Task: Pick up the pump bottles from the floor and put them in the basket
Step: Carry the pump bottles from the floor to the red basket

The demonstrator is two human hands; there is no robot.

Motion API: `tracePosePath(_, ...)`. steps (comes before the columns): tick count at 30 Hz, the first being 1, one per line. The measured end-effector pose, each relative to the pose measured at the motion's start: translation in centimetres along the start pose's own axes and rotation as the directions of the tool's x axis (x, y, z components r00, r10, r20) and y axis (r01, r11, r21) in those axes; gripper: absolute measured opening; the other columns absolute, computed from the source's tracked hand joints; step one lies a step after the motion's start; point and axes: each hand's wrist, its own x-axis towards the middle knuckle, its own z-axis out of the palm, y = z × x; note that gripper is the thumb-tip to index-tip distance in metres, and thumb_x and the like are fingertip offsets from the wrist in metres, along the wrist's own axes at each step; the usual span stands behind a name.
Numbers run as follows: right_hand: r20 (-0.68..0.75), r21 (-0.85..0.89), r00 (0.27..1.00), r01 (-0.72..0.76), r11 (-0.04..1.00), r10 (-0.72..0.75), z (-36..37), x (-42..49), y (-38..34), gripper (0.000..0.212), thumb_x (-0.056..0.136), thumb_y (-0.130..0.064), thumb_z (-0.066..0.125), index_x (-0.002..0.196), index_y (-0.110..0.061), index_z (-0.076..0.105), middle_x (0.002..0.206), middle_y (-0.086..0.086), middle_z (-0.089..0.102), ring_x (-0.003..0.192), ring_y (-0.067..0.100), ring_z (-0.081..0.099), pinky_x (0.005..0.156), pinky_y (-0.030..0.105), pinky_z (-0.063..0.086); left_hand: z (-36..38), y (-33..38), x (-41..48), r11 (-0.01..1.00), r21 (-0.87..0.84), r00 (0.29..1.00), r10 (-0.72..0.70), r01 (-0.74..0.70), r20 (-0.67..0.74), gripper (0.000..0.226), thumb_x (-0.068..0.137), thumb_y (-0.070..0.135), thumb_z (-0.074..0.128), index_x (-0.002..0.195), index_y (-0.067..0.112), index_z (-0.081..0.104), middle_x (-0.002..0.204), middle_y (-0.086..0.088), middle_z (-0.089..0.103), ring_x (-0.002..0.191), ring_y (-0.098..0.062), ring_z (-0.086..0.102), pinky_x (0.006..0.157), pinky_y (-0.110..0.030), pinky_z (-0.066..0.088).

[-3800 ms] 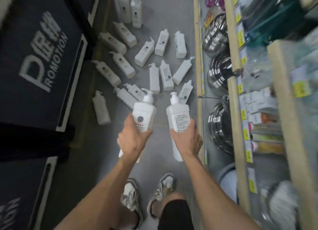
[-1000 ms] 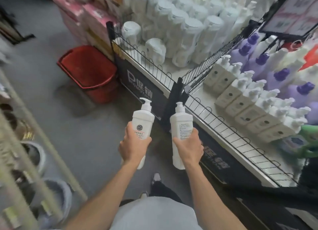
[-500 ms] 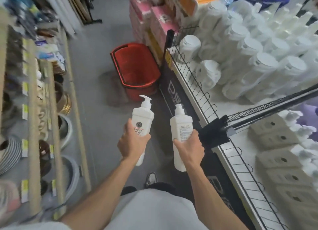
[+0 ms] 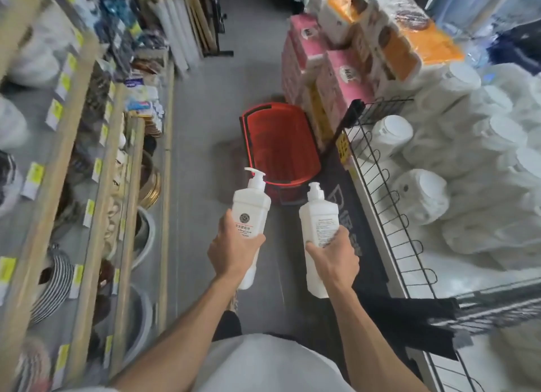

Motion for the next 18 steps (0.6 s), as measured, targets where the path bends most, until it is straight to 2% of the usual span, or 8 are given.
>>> tracePosePath(5, -0.026, -0.011, 1.000, -0.015, 1.000, 0.015, 3.0, 4.2, -6.2, 0.054, 0.069, -0.042, 0.081, 0.104, -0.027, 0.041, 0.088, -0.008, 0.057, 0.077, 0.020, 0.059, 0.073, 0.034, 0.045, -1.9, 1.3, 7.9, 0.999, 0.027, 0.999, 0.046, -0.047, 0.018, 0.080, 0.065, 0.043, 0.078, 0.134, 0.026, 0.041, 0.115, 0.003, 0.062, 0.090, -0.032, 0.064, 0.072, -0.036, 0.044)
tracePosePath(7, -0.032, -0.012, 0.999, -0.027, 1.000, 0.026, 4.1, 5.7, -8.5, 0.054, 0.070, -0.043, 0.080, 0.103, -0.026, 0.041, 0.090, -0.006, 0.059, 0.077, 0.022, 0.058, 0.072, 0.034, 0.043, -2.6, 1.9, 11.0, 0.997, 0.050, 0.998, 0.062, -0.063, 0.021, 0.082, 0.067, 0.042, 0.079, 0.137, 0.024, 0.040, 0.119, 0.001, 0.061, 0.093, -0.033, 0.065, 0.071, -0.035, 0.041)
tracePosePath(12, -0.053, -0.019, 0.998, -0.022, 1.000, 0.021, 6.4, 10.0, -13.0, 0.057, 0.066, -0.047, 0.079, 0.100, -0.026, 0.039, 0.089, -0.007, 0.058, 0.079, 0.023, 0.064, 0.077, 0.043, 0.055, -3.1, 3.6, 17.5, 0.996, 0.053, 0.996, 0.076, -0.078, 0.035, 0.082, 0.067, 0.041, 0.080, 0.137, 0.024, 0.041, 0.119, 0.001, 0.061, 0.093, -0.033, 0.064, 0.071, -0.034, 0.038)
tracePosePath(18, -0.066, -0.009, 0.997, -0.043, 0.999, 0.043, 8.0, 16.2, -17.6, 0.058, 0.064, -0.048, 0.078, 0.100, -0.030, 0.037, 0.088, -0.009, 0.056, 0.080, 0.023, 0.065, 0.079, 0.047, 0.057, -2.0, 7.2, 24.9, 0.996, 0.062, 0.996, 0.060, -0.065, 0.071, 0.082, 0.067, 0.042, 0.080, 0.137, 0.024, 0.041, 0.119, 0.000, 0.063, 0.096, -0.034, 0.064, 0.074, -0.036, 0.040)
